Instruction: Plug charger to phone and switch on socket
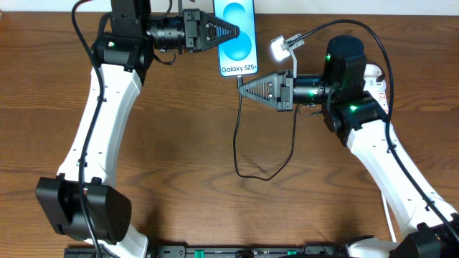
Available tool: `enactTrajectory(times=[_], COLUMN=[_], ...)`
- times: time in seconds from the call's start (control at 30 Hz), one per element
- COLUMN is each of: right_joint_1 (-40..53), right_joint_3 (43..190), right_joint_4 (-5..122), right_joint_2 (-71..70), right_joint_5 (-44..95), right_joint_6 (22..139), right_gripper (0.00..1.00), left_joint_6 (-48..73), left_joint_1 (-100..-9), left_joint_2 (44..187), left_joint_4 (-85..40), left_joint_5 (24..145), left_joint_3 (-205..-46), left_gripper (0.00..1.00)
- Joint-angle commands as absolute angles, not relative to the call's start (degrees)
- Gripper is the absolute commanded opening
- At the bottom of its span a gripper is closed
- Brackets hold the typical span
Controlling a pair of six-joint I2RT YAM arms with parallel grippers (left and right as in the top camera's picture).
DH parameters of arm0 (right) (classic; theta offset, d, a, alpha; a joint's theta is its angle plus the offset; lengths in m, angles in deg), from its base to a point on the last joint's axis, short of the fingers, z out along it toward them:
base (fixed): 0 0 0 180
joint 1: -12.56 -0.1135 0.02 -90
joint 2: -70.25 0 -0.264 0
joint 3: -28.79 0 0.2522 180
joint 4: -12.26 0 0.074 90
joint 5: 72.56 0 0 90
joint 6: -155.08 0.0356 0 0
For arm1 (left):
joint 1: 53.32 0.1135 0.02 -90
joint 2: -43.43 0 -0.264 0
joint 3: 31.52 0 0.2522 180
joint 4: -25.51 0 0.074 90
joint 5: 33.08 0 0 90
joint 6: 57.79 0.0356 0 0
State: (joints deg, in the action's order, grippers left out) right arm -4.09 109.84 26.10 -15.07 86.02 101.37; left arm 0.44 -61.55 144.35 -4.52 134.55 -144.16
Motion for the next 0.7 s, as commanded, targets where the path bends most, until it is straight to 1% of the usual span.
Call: enactTrajectory(times=[0.0,0.27,0.67], right_joint_1=[-3.6,-3.6,-3.6], right_joint_3=[110.1,110.1,110.1], right_joint_4=[24.7,24.7,22.5], right_joint_2=[-14.2,-14.2,-14.2], right_joint_5=[80.9,80.3,80.3], right_joint_6=[98.2,95.6,96.3], right_gripper=[0.01,0.01,0.01], left_joint_6=[-1.2,-2.6,-2.6], left_joint_1=[-61.8,-61.8,-61.8], left_joint_2=[144.0,144.0,144.0], left_joint_4=[-4.7,-4.7,-4.7], left_joint_5=[138.6,138.8,138.9], left_joint_3=[-144.8,-144.8,-144.8], left_gripper=[0.07,0.07,0.07])
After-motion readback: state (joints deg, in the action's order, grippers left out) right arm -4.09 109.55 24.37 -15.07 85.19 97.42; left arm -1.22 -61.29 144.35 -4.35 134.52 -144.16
